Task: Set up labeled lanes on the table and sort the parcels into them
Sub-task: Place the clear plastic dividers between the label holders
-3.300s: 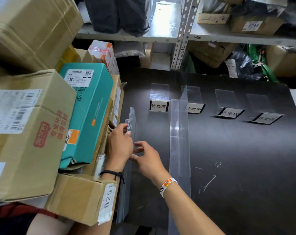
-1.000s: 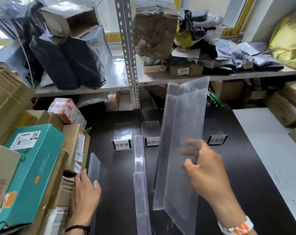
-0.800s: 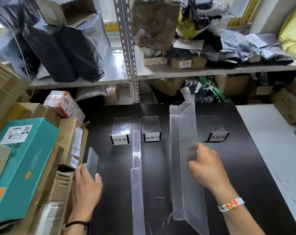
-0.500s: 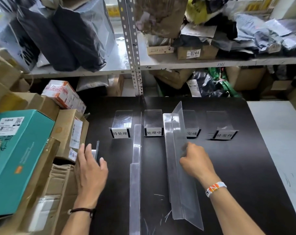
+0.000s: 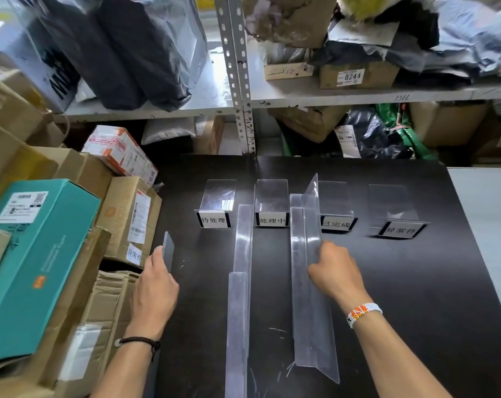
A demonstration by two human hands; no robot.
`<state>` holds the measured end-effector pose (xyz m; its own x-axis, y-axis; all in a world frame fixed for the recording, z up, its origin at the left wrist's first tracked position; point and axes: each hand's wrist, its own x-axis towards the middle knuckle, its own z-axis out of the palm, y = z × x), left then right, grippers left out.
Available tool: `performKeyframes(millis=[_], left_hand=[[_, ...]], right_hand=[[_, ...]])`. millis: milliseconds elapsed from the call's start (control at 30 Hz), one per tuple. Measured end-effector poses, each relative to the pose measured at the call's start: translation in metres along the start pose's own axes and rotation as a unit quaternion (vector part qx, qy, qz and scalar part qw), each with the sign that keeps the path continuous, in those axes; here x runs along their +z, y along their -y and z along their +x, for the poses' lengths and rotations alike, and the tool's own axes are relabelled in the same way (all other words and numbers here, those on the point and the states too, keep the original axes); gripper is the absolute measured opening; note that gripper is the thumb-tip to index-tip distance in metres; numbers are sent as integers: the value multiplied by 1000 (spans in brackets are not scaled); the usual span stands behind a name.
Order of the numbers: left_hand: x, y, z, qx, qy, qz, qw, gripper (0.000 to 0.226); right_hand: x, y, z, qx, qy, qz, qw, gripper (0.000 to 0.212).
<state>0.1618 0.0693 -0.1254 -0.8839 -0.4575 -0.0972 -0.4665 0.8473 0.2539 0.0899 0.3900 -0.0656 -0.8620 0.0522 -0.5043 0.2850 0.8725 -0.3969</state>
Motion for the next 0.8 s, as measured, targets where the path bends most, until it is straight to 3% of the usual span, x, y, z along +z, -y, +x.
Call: performKeyframes(millis=[200,400,500,633,733,800], left_hand=[[-1,5,2,0,-12,-2,1000,65],[0,12,2,62,-48,21,997,80],[-4,20,2,59,-49,36,996,78],[-15,19,-1,68,-53,41,995,75],[-21,4,-13,127,-98,0,987,64],[-18,-20,-32,161,-62,-110,979,50]], right_hand=[[9,8,-2,10,1,-29,1000,11],[19,9,-4,0,-10,-62,998,22],[24,7,-7,5,-13,-73,997,36],[25,7,-13,22,-23,-68,997,38],[27,8,-29,1,-144,-72,987,35],[38,14,-50,-58,-236,-4,970,32]])
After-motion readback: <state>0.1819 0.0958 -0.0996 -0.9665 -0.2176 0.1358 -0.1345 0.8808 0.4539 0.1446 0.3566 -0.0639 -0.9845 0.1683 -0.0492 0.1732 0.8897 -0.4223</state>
